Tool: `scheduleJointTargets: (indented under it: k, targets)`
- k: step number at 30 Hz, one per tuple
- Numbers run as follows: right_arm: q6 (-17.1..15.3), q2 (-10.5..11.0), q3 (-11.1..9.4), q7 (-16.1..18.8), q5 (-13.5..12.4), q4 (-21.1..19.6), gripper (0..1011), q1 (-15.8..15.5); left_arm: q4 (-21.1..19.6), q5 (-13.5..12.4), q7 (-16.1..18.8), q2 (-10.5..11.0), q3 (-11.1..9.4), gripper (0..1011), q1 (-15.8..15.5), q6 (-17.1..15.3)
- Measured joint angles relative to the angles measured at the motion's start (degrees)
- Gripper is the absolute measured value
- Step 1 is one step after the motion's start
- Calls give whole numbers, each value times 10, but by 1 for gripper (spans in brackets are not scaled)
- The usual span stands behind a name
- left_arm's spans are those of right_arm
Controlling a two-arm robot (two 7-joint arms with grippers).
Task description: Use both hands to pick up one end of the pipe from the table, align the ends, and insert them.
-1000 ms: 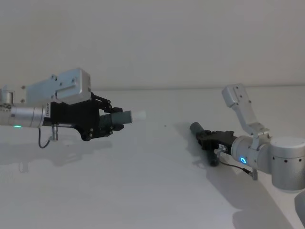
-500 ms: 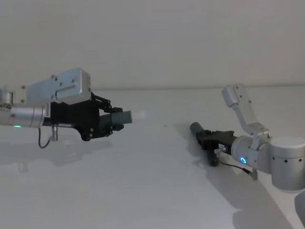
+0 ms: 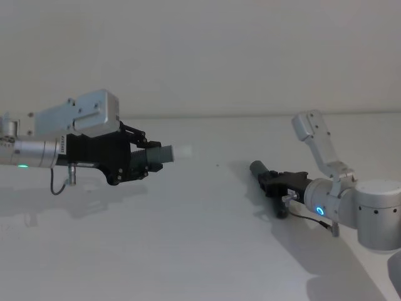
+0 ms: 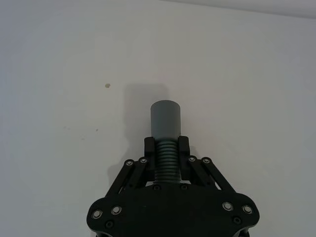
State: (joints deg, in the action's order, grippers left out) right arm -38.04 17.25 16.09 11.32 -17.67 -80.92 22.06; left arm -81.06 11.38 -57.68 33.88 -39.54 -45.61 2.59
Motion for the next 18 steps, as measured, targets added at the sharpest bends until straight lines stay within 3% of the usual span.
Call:
scheduleJointTargets:
  k: [9, 18]
  targets:
    - [24, 19, 10, 14, 17, -10, 244, -2, 0, 0, 0, 0, 0, 344, 0, 0]
    - [63, 69, 31, 55, 46, -36, 244, -3, 0, 0, 0, 0, 0, 344, 0, 0]
